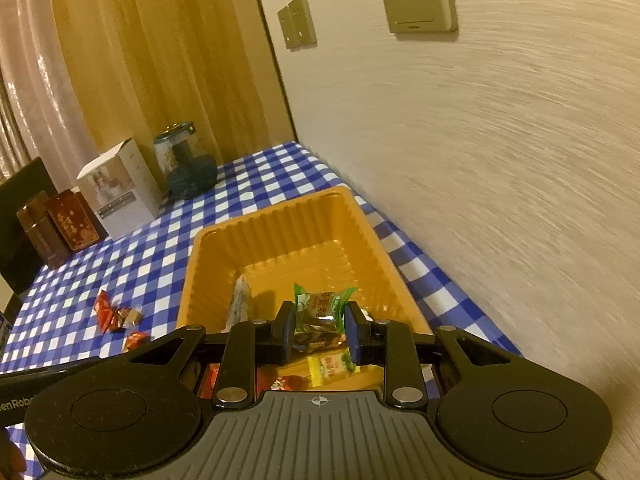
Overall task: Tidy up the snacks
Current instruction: 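Carry both candies over the orange tray and open both grippers to drop them, then withdraw both grippers from the tray toward the remaining candies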
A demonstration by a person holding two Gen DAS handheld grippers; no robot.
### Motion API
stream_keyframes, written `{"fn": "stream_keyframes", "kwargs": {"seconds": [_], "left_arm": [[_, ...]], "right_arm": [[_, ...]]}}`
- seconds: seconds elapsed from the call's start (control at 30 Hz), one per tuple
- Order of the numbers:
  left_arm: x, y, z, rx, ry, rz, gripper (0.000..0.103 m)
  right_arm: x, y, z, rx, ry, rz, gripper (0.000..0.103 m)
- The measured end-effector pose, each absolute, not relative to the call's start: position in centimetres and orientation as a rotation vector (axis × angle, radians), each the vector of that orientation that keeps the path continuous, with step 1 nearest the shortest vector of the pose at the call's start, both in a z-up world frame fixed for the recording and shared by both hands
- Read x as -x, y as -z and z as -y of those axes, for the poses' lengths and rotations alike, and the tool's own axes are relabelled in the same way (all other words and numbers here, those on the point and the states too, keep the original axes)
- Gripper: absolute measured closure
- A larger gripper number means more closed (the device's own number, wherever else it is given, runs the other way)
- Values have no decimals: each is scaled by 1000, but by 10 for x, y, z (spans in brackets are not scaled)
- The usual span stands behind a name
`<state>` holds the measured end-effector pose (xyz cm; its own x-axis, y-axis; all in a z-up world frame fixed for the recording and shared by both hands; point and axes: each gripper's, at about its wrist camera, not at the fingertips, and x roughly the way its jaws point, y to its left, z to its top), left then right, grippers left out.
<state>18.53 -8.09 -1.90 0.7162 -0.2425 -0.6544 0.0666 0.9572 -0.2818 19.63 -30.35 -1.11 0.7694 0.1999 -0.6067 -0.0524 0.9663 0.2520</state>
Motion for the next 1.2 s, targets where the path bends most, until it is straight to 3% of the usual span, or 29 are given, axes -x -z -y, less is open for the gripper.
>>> {"fn": "stream_keyframes", "kwargs": {"seconds": [0.13,0.17,0.2,0.23,0.27,1.2], "left_arm": [[-186,21,80,246,170,-760,56],[-186,21,79,247,169,-761,56],[-186,22,79,248,168,-762,56],[-185,22,78,249,167,-762,56],[-185,22,77,249,165,-762,56],[-129,4,52,232,120,-765,54]], "right_arm": [[-201,11,304,-266,-163,-669,76],[-202,11,304,-280,-174,-665,65],[-203,11,305,-290,-174,-658,37],[-203,11,307,-298,-166,-648,26],[-201,11,310,-312,-155,-633,23],[-136,-5,295,-313,-131,-694,23]]}}
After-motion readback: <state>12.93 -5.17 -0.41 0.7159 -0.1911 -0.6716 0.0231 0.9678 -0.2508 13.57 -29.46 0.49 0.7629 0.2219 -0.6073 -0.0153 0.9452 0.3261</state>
